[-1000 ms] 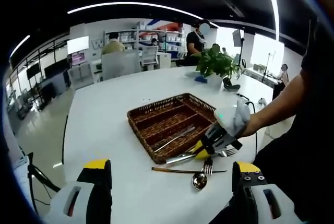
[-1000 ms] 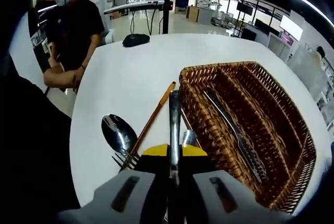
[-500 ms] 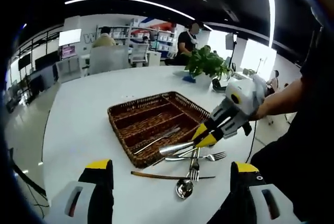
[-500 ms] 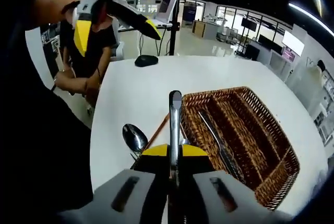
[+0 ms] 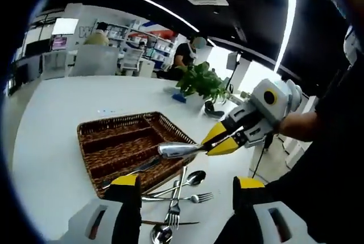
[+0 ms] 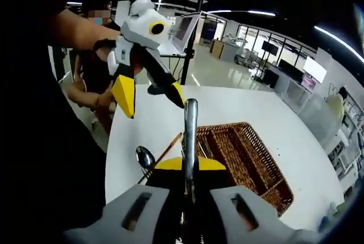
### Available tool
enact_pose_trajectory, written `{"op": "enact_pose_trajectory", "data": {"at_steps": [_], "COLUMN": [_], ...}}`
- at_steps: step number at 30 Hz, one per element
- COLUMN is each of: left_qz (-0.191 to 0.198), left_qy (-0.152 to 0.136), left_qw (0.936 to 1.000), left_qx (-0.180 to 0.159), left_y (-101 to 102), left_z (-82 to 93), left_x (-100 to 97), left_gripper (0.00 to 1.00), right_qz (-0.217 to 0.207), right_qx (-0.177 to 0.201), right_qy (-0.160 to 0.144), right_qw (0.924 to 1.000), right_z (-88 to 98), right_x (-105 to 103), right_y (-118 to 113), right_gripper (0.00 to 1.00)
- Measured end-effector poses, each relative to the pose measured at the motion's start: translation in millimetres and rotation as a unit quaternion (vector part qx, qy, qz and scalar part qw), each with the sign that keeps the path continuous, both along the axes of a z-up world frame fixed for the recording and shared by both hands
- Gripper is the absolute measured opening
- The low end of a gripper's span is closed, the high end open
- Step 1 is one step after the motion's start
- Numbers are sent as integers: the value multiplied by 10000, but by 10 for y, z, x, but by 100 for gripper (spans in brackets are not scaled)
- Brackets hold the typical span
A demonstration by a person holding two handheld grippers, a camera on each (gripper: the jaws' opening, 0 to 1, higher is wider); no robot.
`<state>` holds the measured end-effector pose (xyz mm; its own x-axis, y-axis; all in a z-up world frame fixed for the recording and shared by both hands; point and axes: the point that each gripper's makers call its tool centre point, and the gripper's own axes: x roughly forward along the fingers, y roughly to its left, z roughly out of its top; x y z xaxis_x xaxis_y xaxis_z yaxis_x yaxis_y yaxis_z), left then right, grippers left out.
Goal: Arrange the knives, forks, and spoons in their matching storage slots by inserting each utensil handle-first until every utensil is classified and aligned in the correct compartment
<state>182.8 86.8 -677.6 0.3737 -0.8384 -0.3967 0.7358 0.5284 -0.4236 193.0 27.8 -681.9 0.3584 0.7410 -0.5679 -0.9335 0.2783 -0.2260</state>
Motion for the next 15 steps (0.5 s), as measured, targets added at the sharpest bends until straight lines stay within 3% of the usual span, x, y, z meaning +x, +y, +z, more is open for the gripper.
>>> {"op": "enact_pose_trajectory", "data": {"at_steps": [2, 4, 6, 15], "left_qz": [56, 108, 57, 554], "left_qy": [215, 254, 227, 386], "left_qw": [9989, 9982, 9986, 9909], "left_qx": [-416, -533, -483, -1163], "left_y": [-81, -98, -106, -151], "left_z": [117, 158, 182, 432], "left_x": [18, 42, 14, 52], "left_gripper": [57, 49, 31, 27], "right_qz": [74, 99, 149, 206], "right_qx": [76, 115, 190, 497], "right_qy": [-77, -113, -140, -246], "right_qw": [9999, 9998, 9996, 9982], "right_z": [84, 129, 164, 293], "right_x": [-25, -42, -59, -90], "right_y": [7, 16, 42, 114], "right_gripper": [2, 2, 2, 2]}}
